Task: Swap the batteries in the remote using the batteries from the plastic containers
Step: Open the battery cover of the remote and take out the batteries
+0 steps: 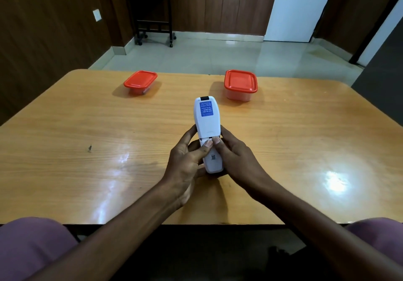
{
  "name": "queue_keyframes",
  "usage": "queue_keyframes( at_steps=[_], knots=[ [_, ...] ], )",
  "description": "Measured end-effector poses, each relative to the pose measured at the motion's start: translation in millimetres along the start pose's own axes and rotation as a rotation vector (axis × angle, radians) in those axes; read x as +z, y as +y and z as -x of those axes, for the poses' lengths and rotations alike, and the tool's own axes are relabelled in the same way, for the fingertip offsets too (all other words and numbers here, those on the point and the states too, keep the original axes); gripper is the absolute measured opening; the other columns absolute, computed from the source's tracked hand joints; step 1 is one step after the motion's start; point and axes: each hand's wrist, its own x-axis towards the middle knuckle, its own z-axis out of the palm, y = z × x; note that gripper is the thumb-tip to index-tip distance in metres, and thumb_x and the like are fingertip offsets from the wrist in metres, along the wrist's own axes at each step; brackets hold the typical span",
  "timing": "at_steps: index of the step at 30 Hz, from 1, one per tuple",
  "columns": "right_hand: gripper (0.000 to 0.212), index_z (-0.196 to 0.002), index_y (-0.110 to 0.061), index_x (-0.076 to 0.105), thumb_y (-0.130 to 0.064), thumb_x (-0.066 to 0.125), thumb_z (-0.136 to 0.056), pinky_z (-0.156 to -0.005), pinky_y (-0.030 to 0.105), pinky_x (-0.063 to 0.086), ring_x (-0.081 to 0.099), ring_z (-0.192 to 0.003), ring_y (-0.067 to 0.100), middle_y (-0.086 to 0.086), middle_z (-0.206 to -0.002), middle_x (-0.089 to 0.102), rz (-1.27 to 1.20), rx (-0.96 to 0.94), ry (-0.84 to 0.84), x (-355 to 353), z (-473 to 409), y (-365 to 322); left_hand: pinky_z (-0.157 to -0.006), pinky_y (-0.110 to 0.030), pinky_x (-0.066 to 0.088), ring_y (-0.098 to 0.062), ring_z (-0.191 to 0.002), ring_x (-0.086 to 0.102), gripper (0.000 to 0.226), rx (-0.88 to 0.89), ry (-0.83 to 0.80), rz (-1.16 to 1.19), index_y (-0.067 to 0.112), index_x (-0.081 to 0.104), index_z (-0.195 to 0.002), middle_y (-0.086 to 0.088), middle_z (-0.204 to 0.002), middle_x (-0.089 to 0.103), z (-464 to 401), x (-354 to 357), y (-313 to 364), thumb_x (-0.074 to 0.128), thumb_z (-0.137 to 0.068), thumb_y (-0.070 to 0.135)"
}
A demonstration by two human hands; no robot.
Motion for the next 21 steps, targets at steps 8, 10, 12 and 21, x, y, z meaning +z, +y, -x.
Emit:
queue_keyframes(
  at_steps=[8, 10, 12, 21],
  knots=[
    [0.072, -0.147, -0.021, 0.042, -0.055, 0.053, -0.084, -0.065, 0.03, 0.041, 0.05, -0.088, 0.017, -0.007, -0.097, 0.04, 0.795, -0.243, 0.187, 12, 12, 13, -0.068, -0.037, 0.059, -0.023, -0.069, 0.071, 0.04, -0.104, 0.072, 0.152, 0.03, 0.059, -0.128, -0.008, -0.102, 0.078, -11, -8, 0, 0.068, -0.092, 0.017],
    [0.069, -0.149, -0.021, 0.04, -0.046, 0.06, -0.089, -0.066, 0.032, 0.045, 0.05, -0.082, 0.018, -0.004, -0.097, 0.039, 0.748, -0.206, 0.171, 12, 8, 11, -0.072, -0.04, 0.06, -0.027, -0.08, 0.073, 0.04, -0.106, 0.076, 0.157, 0.031, 0.059, -0.127, -0.008, -0.104, 0.078, -13, -11, -1, 0.068, -0.091, 0.016],
    [0.068, -0.151, -0.022, 0.039, -0.044, 0.062, -0.09, -0.068, 0.035, 0.049, 0.052, -0.077, 0.02, -0.003, -0.097, 0.038, 0.715, -0.205, 0.161, 10, 6, 9, -0.07, -0.039, 0.06, -0.029, -0.084, 0.074, 0.039, -0.109, 0.088, 0.168, 0.031, 0.059, -0.127, -0.008, -0.104, 0.078, -14, -13, -2, 0.068, -0.092, 0.015],
    [0.068, -0.152, -0.035, 0.037, -0.051, 0.056, -0.089, -0.075, 0.034, 0.049, 0.053, -0.083, 0.016, -0.008, -0.092, 0.042, 0.752, -0.161, -0.006, -11, 2, 3, -0.078, -0.051, 0.061, -0.027, -0.082, 0.075, 0.039, -0.116, 0.152, 0.144, 0.03, 0.058, -0.129, -0.011, -0.108, 0.077, -21, -18, -2, 0.064, -0.094, 0.014]
  ],
)
